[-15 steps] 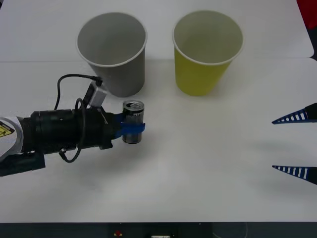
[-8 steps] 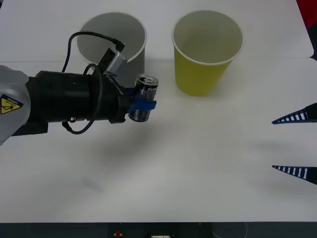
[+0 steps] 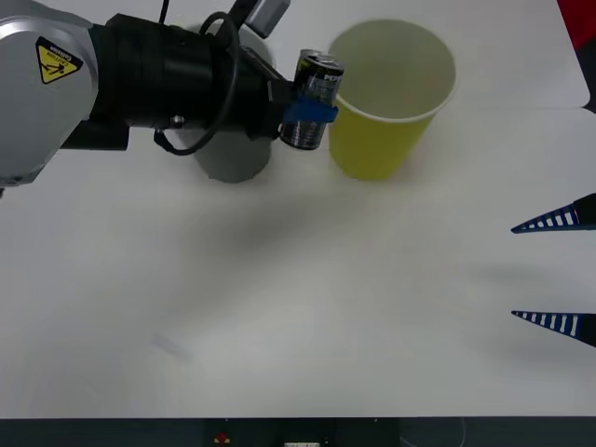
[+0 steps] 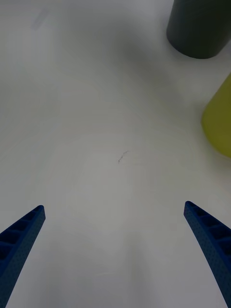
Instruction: Put the can into the green bin and the plastic bottle into the gray bin
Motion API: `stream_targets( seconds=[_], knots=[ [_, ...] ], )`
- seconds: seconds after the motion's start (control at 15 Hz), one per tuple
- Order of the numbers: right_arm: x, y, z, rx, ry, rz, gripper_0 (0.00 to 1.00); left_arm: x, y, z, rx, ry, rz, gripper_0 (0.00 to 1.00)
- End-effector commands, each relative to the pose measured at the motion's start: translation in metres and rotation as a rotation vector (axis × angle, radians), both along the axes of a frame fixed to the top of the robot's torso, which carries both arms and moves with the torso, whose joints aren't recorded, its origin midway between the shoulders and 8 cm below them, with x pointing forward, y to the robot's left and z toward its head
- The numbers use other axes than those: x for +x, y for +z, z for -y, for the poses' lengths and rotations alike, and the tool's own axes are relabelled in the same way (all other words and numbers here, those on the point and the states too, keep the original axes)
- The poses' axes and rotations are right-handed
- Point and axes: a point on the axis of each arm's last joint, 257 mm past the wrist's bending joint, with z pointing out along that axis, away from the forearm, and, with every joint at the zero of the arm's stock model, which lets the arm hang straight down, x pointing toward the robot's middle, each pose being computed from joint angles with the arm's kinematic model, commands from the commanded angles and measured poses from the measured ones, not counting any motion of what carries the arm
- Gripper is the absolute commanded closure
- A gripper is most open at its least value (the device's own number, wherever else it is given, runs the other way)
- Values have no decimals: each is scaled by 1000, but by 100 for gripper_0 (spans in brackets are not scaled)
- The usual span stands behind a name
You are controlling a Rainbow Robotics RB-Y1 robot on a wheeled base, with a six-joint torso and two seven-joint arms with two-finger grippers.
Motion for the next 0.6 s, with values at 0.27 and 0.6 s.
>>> stream_targets(
  seconds=[0.27, 0.6],
  knots=[
    [0, 0, 0, 0, 0, 0, 0, 48, 28, 42, 20, 12, 11, 100],
    [0, 0, 0, 0, 0, 0, 0, 87, 36, 78, 49, 69, 42, 100]
  ],
)
